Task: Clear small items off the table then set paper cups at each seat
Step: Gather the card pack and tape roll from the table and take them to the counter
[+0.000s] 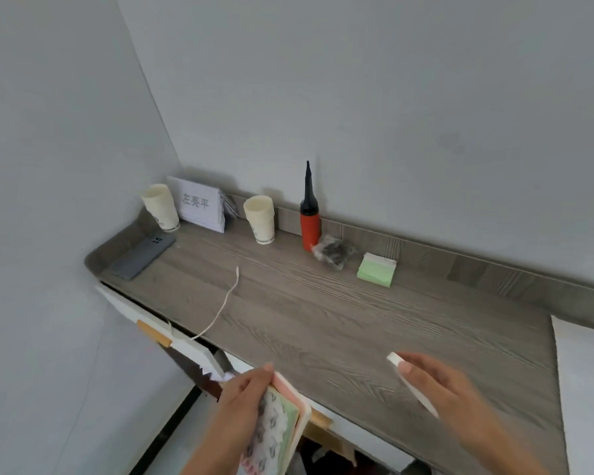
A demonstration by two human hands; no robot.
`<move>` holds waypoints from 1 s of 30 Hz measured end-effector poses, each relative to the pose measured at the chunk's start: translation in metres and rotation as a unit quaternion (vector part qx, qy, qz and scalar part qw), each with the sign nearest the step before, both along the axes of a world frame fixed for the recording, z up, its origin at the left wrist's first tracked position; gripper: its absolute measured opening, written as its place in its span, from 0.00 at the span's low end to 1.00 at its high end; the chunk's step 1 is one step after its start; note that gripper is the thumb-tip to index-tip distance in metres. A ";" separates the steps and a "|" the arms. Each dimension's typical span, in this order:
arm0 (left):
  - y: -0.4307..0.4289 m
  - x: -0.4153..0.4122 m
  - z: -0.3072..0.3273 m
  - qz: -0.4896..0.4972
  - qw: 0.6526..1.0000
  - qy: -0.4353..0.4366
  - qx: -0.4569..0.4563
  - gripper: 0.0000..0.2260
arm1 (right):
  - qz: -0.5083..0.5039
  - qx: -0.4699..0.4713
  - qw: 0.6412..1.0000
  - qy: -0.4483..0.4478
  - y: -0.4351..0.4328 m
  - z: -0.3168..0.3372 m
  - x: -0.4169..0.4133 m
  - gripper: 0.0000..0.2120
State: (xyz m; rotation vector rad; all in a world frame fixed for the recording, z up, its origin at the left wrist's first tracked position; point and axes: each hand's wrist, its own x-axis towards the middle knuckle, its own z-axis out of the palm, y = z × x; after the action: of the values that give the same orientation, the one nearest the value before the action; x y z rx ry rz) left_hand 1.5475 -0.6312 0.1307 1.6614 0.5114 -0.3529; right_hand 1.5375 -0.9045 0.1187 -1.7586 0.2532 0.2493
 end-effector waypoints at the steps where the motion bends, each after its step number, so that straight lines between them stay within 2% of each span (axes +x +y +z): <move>1: 0.002 0.018 -0.002 -0.008 1.000 0.005 -0.001 0.17 | -0.017 -0.009 1.000 0.007 0.000 -0.005 0.011 0.09; 3: 0.009 0.055 -0.010 -0.021 0.999 0.022 0.009 0.18 | -0.054 -0.039 0.998 0.014 0.002 -0.013 0.037 0.10; 5: 0.015 0.092 -0.014 -0.029 0.999 0.031 0.016 0.14 | -0.098 -0.112 0.989 0.011 0.001 -0.020 0.064 0.14; 9: 0.020 0.163 -0.020 -0.077 0.995 0.056 0.005 0.15 | -0.162 -0.269 0.949 0.038 -0.004 -0.027 0.114 0.28; 12: 0.013 0.202 -0.031 -0.138 0.987 0.076 -0.011 0.17 | -0.211 -0.334 0.917 0.051 -0.015 -0.040 0.141 0.31; 15: -0.003 0.224 -0.037 -0.184 0.979 0.083 -0.030 0.19 | -0.253 -0.371 0.892 0.055 -0.027 -0.050 0.159 0.31; 18: -0.019 0.235 -0.041 -0.194 0.974 0.114 -0.036 0.16 | -0.284 -0.399 0.870 0.056 -0.042 -0.057 0.179 0.30; 23: -0.031 0.235 -0.038 -0.165 0.978 0.124 -0.016 0.15 | -0.258 -0.445 0.852 0.097 -0.047 -0.080 0.197 0.31; 26: -0.035 0.242 -0.037 -0.155 0.977 0.143 -0.006 0.15 | -0.243 -0.463 0.847 0.095 -0.043 -0.091 0.197 0.37; 28: -0.041 0.247 -0.037 -0.161 0.968 0.190 -0.039 0.20 | -0.246 -0.467 0.846 0.072 -0.040 -0.085 0.192 0.39; 30: -0.050 0.253 -0.036 -0.176 0.960 0.204 -0.075 0.19 | -0.273 -0.455 0.848 0.002 -0.031 -0.069 0.181 0.34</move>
State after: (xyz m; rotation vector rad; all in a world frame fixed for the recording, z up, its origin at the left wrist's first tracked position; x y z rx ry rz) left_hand 1.8001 -0.6812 0.0950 1.5325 0.4753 -0.9886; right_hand 1.7184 -0.9358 0.0496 -2.5108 0.9814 -0.3525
